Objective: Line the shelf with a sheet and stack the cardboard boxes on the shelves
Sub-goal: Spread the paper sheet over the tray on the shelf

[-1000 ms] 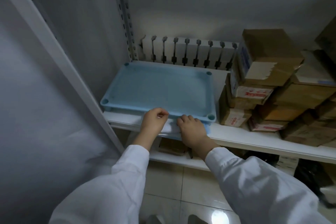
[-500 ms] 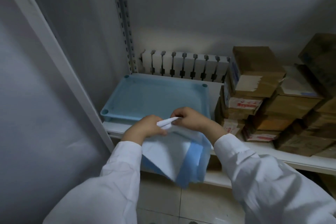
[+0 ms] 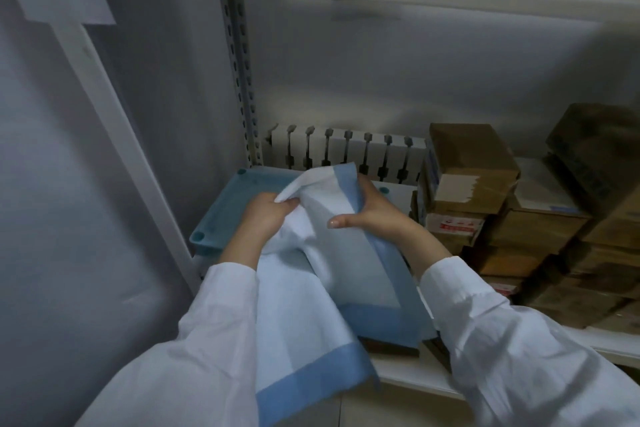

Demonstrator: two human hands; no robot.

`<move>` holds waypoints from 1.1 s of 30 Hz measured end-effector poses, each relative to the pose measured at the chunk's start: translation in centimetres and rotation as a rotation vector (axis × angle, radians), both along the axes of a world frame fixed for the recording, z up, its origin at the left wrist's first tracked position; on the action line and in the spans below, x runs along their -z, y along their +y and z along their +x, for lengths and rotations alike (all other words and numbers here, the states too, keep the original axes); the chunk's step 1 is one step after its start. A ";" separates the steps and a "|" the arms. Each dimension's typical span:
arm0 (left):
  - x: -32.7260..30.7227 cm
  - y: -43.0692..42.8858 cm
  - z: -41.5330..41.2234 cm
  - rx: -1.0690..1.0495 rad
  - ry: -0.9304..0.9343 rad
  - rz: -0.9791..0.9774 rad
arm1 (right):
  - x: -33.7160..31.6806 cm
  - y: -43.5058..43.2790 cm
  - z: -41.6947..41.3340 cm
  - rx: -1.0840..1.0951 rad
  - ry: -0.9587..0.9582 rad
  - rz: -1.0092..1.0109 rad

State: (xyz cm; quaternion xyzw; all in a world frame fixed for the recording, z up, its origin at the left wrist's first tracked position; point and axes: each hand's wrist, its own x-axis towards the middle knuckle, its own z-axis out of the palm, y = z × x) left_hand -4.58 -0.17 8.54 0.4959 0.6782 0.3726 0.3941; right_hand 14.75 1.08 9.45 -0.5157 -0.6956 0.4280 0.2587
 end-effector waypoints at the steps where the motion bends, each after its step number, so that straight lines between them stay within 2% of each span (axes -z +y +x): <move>1: -0.2 0.1 0.1 -0.022 -0.019 0.006 | -0.4 0.2 0.2 -0.048 -0.034 -0.032; 4: -0.4 0.2 0.2 -0.044 -0.083 0.027 | -1.5 0.7 0.3 -0.047 -0.176 -0.051; 7: -1.1 -0.2 0.4 -0.012 -0.138 0.022 | -2.2 1.3 0.0 0.029 -0.262 0.081; 11: -1.5 -0.7 0.0 0.133 -0.216 -0.050 | -3.0 1.6 -0.4 0.130 -0.236 0.275; 13: -1.0 -0.4 -0.2 0.103 -0.275 -0.051 | -3.1 1.7 -0.7 0.193 -0.264 0.407; 15: -0.4 0.0 -0.4 0.011 -0.397 -0.029 | -3.0 2.1 -0.7 0.270 -0.282 0.527; 17: 0.2 0.5 -0.6 -0.067 -0.605 -0.025 | -2.7 2.5 -0.7 0.320 -0.215 0.553; 19: 0.5 0.7 -0.8 -0.128 -0.818 -0.051 | -2.5 2.7 -0.7 0.364 -0.098 0.481; 22: 0.5 0.8 -1.0 -0.158 -1.043 -0.051 | -2.4 2.9 -0.7 0.441 0.053 0.245; 26: 0.5 1.0 -0.8 -0.146 -1.226 0.017 | -2.1 3.6 -0.6 0.367 0.064 -0.168; 28: 0.5 1.2 -0.6 -0.133 -1.318 0.037 | -1.6 3.7 -0.3 0.292 0.022 -0.302; 31: 0.7 1.5 -0.4 -0.127 -1.390 0.074 | -0.7 3.4 0.4 0.257 -0.116 -0.356; 33: 0.8 1.6 -0.5 -0.120 -1.406 0.103 | -0.2 3.3 0.5 0.250 -0.079 -0.353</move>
